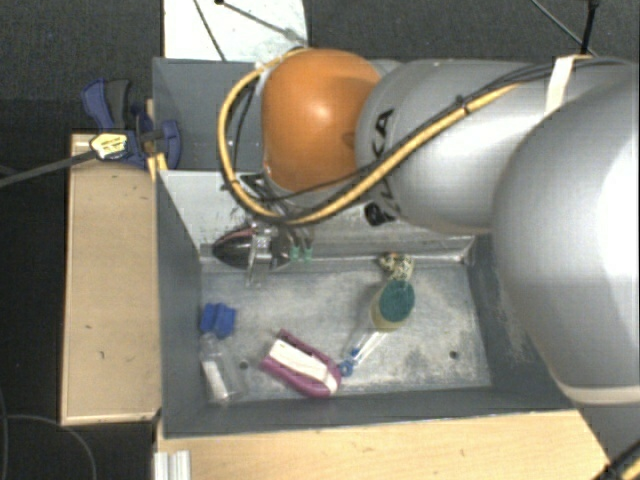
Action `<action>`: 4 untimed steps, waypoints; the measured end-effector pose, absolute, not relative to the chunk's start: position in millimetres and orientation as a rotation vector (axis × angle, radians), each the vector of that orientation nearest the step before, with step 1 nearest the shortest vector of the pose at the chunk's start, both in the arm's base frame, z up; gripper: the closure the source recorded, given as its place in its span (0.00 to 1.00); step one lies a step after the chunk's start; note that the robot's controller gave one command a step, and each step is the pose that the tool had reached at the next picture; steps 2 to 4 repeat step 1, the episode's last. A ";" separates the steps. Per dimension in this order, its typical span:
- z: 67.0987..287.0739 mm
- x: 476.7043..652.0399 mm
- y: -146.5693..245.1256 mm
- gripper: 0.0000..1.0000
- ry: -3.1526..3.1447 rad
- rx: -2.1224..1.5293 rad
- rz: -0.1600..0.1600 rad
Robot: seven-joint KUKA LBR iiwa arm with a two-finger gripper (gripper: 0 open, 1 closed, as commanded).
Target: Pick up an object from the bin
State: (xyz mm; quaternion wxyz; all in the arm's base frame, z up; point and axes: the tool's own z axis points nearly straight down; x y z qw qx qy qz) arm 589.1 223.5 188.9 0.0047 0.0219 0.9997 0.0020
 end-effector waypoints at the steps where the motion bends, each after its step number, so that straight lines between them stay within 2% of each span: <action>1: 269.4 589.5 212.8 1.00 3.095 -0.483 0.002; 4: 269.4 589.5 212.8 1.00 3.095 -0.483 0.002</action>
Offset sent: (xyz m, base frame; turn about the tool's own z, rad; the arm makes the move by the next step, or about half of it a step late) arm -0.0013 -0.0107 0.0780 -0.3540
